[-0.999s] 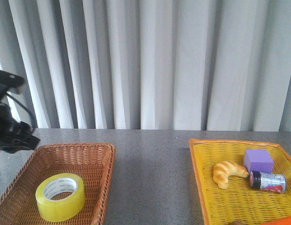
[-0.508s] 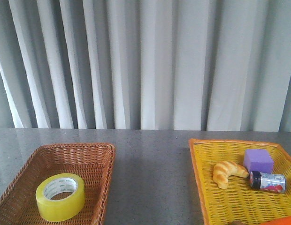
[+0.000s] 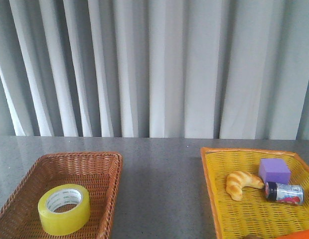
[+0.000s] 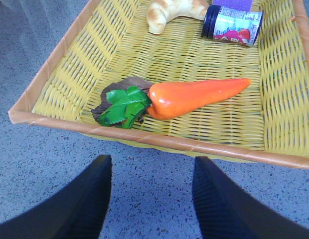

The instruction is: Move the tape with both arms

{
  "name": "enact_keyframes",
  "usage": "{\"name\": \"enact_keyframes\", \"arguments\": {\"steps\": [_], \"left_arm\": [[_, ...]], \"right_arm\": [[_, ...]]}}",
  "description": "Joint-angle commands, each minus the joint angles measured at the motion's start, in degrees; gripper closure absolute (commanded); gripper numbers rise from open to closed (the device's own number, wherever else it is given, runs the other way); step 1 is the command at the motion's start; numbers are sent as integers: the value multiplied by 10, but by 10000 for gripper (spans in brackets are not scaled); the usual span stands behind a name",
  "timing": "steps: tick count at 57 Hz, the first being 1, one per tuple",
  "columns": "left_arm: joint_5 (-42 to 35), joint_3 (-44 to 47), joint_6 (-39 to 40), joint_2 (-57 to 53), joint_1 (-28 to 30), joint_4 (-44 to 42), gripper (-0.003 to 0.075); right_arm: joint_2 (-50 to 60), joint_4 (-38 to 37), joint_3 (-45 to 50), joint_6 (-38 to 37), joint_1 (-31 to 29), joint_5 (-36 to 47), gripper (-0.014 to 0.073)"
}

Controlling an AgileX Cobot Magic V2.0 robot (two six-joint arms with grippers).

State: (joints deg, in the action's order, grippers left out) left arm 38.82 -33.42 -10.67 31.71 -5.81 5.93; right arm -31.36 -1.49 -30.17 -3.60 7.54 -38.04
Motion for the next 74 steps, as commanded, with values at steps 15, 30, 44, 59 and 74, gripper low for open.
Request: {"name": "enact_keyframes", "arguments": {"steps": [15, 30, 44, 59, 74], "left_arm": [[-82, 14, 6, -1, 0, 10, 692], [-86, 14, 6, -1, 0, 10, 727], [-86, 14, 6, -1, 0, 9, 727], [-86, 14, 6, -1, 0, 9, 727], [-83, 14, 6, -2, 0, 8, 727]], "right_arm": [[-2, -7, -15, 0, -3, 38, 280], [-2, -7, -15, 0, -3, 38, 501], [-2, -7, -15, 0, -3, 38, 602], [-2, -7, -15, 0, -3, 36, 601], [-2, -6, -15, 0, -3, 36, 601]]}}
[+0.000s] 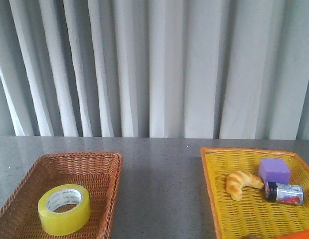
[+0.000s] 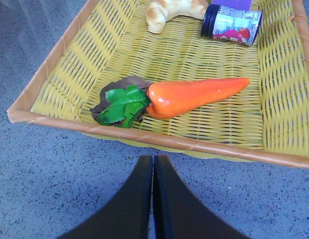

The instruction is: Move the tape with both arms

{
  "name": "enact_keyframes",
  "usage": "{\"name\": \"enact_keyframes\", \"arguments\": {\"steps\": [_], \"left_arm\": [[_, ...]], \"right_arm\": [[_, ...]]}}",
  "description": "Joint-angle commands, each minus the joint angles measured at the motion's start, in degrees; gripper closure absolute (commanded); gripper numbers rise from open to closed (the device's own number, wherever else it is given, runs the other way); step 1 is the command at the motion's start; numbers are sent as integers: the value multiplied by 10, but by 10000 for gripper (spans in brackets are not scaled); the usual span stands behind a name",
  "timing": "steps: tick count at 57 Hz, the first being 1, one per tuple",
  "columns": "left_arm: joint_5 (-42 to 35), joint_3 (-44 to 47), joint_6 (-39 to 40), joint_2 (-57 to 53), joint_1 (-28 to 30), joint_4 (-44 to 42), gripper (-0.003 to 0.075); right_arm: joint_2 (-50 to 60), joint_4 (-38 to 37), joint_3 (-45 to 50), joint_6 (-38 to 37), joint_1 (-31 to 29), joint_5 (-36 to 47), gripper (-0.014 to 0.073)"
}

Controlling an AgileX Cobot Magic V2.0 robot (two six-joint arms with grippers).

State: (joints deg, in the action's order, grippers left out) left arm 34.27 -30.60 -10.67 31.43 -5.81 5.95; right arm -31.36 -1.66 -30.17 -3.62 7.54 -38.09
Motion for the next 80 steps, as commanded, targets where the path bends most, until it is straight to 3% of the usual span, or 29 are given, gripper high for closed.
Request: {"name": "enact_keyframes", "arguments": {"steps": [1, 8, 25, 38, 80], "left_arm": [[-37, -14, 6, 0, 0, 8, 727], [-54, 7, 6, -42, 0, -2, 727], [-279, 203, 57, -236, 0, -1, 727], [-376, 315, 93, -332, 0, -1, 727], [-360, 315, 129, -330, 0, -46, 727]], "right_arm": [[-2, -5, -15, 1, -3, 36, 601], [-2, -5, -15, 1, -3, 36, 601], [-2, -5, -15, 1, -3, 36, 601], [-2, -5, -15, 1, -3, 36, 601], [-2, -5, -15, 1, -3, 36, 601]]}}
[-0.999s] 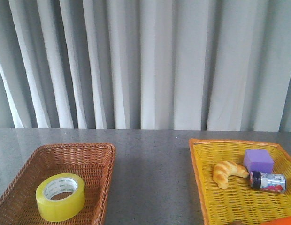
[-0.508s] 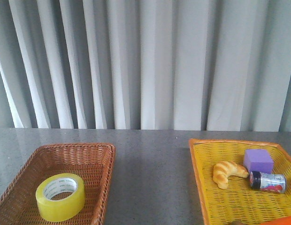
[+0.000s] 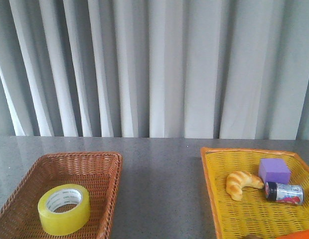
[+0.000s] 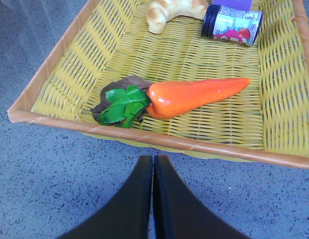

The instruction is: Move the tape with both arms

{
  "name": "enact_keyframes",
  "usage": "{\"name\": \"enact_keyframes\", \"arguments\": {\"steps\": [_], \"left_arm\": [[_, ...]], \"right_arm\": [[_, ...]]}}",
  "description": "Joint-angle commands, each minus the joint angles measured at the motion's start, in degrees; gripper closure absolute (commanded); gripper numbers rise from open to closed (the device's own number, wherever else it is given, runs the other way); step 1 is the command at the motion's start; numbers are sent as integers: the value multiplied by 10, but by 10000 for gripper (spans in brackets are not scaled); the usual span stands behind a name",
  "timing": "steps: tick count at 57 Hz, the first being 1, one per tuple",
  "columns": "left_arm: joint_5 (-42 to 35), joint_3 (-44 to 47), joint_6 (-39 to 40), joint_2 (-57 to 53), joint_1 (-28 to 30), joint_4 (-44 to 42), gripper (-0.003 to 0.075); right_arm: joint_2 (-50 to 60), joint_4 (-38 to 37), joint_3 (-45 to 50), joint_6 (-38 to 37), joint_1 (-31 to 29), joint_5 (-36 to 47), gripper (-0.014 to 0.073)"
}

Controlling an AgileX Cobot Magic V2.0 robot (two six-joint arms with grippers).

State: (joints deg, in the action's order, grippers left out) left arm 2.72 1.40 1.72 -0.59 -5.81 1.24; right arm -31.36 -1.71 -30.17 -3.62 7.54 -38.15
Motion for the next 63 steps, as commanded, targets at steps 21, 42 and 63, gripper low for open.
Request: {"name": "enact_keyframes", "arguments": {"steps": [21, 42, 63], "left_arm": [[-44, -6, 5, -9, 0, 1, 727], [-44, -6, 5, -9, 0, 1, 727], [-44, -6, 5, -9, 0, 1, 727]], "right_arm": [[-2, -4, -15, 1, -3, 37, 601], [135, -23, 86, -3, -60, 174, 601], [305, -1, 302, -4, -106, 362, 601]]}}
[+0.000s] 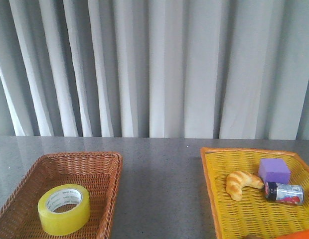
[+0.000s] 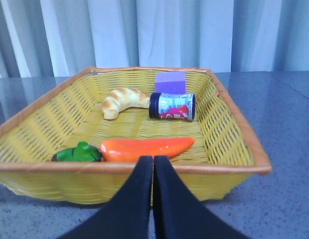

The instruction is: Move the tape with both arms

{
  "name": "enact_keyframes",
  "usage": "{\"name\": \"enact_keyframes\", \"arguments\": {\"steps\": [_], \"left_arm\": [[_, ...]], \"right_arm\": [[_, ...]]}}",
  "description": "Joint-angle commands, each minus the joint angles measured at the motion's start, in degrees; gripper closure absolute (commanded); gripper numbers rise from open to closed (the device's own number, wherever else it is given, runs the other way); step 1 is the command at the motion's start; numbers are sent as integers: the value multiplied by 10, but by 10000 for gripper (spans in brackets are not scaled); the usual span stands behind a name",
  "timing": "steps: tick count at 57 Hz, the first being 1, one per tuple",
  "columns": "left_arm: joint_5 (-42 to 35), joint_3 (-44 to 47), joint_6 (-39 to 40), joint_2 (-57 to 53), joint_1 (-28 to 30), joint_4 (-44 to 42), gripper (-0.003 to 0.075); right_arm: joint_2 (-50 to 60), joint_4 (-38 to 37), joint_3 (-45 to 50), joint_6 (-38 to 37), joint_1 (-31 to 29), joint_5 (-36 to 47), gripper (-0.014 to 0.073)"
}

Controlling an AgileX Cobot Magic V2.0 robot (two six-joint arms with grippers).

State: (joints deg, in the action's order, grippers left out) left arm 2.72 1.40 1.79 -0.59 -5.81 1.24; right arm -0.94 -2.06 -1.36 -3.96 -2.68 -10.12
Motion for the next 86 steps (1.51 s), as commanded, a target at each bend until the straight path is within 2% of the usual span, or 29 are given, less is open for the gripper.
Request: {"name": "enact_keyframes", "arguments": {"steps": [1, 86], "left_arm": [[-44, -6, 5, -9, 0, 1, 727], [-44, -5, 5, -9, 0, 1, 726]], "right_arm": [[0, 2, 19, 0, -4, 85, 601], [22, 5, 31, 2, -4, 89, 601]]}}
